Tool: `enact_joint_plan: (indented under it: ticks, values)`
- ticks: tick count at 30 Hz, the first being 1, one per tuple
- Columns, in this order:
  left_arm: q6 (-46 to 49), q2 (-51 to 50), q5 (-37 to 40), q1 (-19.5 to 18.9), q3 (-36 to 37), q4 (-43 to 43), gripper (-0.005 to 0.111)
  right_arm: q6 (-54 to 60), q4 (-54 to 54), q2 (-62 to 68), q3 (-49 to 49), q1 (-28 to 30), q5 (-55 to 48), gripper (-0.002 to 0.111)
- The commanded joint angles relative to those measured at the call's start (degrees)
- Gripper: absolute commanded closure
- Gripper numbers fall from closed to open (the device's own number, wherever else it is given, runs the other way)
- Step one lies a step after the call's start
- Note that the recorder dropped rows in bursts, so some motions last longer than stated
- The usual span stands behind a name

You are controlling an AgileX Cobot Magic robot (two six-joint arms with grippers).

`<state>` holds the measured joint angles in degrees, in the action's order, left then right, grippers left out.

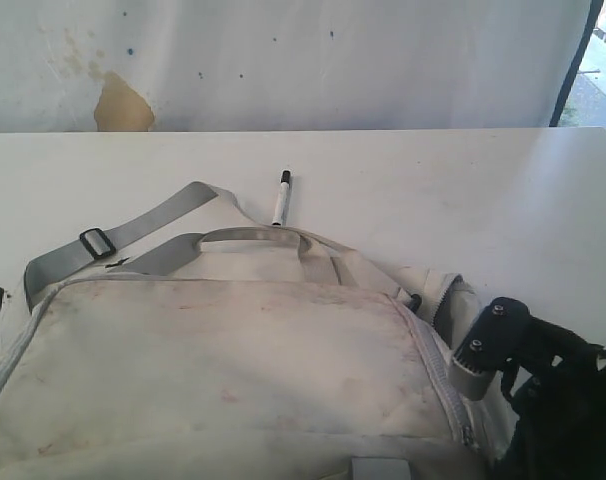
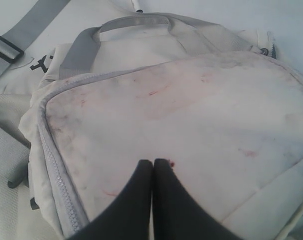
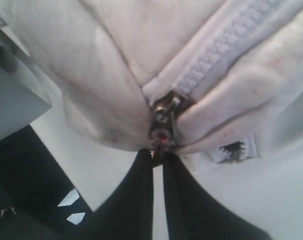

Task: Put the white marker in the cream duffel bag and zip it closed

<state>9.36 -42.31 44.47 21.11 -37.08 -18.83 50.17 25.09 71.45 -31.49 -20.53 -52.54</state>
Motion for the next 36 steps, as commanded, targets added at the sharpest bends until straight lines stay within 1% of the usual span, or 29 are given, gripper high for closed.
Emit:
enact_joint_plan:
  ticks: [1,2,3,4,5,7,10,12,17,20,23,25,28,29,30,31,32,33,34,35,36]
  values:
    - [1.90,0.02,0.84,0.40,-0.37,-0.56,0.107,-8.77,-4.02,-1.40,-3.11,-0.08,-4.31,0.108]
    - [3.41,0.02,0.94,0.40,-0.37,-1.08,0.107,-18.01,-5.85,-1.52,-4.73,-0.08,-7.76,0.108]
    - [4.43,0.02,0.94,0.40,-0.37,-2.05,0.107,-22.21,-7.79,-1.52,-6.46,-0.08,-10.12,0.108]
    - [5.83,0.02,0.94,0.40,-0.37,-4.07,0.107,-24.15,-9.06,-1.52,-7.59,-0.08,-10.69,0.108]
    - [9.91,-0.03,0.49,0.40,-0.25,-7.80,0.107,-25.31,-9.16,-1.52,-8.81,-0.08,-10.50,0.108]
    - [16.86,-0.87,0.34,0.40,-0.24,-14.14,0.107,-26.17,-7.44,-1.52,-10.79,-0.08,-11.10,0.108]
    - [19.79,-3.71,0.25,0.40,-0.24,-18.46,0.107,-26.26,-5.32,-1.52,-15.32,-0.08,-12.82,0.108]
    - [22.24,-5.88,0.59,0.40,-0.14,-21.33,0.102,-26.46,-5.27,-1.52,-18.14,-0.08,-12.98,0.108]
    - [31.99,-10.47,1.12,0.40,0.41,-33.96,0.082,-26.44,-3.92,-1.52,-22.16,-0.08,-13.10,0.108]
    - [35.89,-12.75,-0.34,0.40,0.41,-39.07,0.078,-26.63,-3.92,-1.52,-24.02,-0.08,-13.10,0.108]
    - [42.58,-15.45,1.00,0.73,0.41,-42.49,0.075,-27.47,-3.92,-1.27,-25.03,-0.08,-12.40,0.108]
    - [46.18,-17.49,1.17,2.84,0.41,-44.65,0.069,-27.47,-3.92,-0.89,-25.25,-0.08,-12.02,0.108]
    - [49.48,-20.92,-3.96,8.01,0.41,-45.83,0.056,-27.47,-3.92,-0.33,-25.25,-0.08,-11.36,0.108]
    - [50.76,-23.03,-8.57,11.45,0.41,-45.95,0.048,-27.47,-3.92,-0.34,-25.25,-0.08,-10.96,0.108]
    - [51.67,-23.98,-10.75,13.38,0.41,-46.88,0.045,-27.47,-3.92,-0.34,-25.25,-0.08,-10.94,0.108]
    - [54.92,-25.72,-14.06,16.73,0.11,-50.03,0.042,-27.47,-3.92,-0.34,-25.25,-0.08,-10.60,0.108]
    - [56.65,-26.75,-15.47,18.52,-0.28,-51.74,0.041,-27.47,-3.92,-0.34,-25.25,-0.08,-10.31,0.108]
    - [58.50,-28.56,-18.24,21.35,-1.18,-53.72,0.041,-27.47,-3.92,-0.34,-25.25,-0.08,-10.18,0.108]
    - [58.63,-29.53,-20.03,22.69,-1.56,-54.45,0.041,-27.47,-3.92,-0.34,-25.25,-0.08,-10.18,0.108]
    - [58.63,-31.63,-22.85,25.03,-2.21,-54.55,0.041,-27.47,-3.92,-0.34,-25.25,-0.08,-10.18,0.108]
    - [58.63,-33.58,-23.78,26.84,-2.81,-55.64,0.041,-27.47,-3.92,-0.34,-25.25,-0.08,-10.06,0.108]
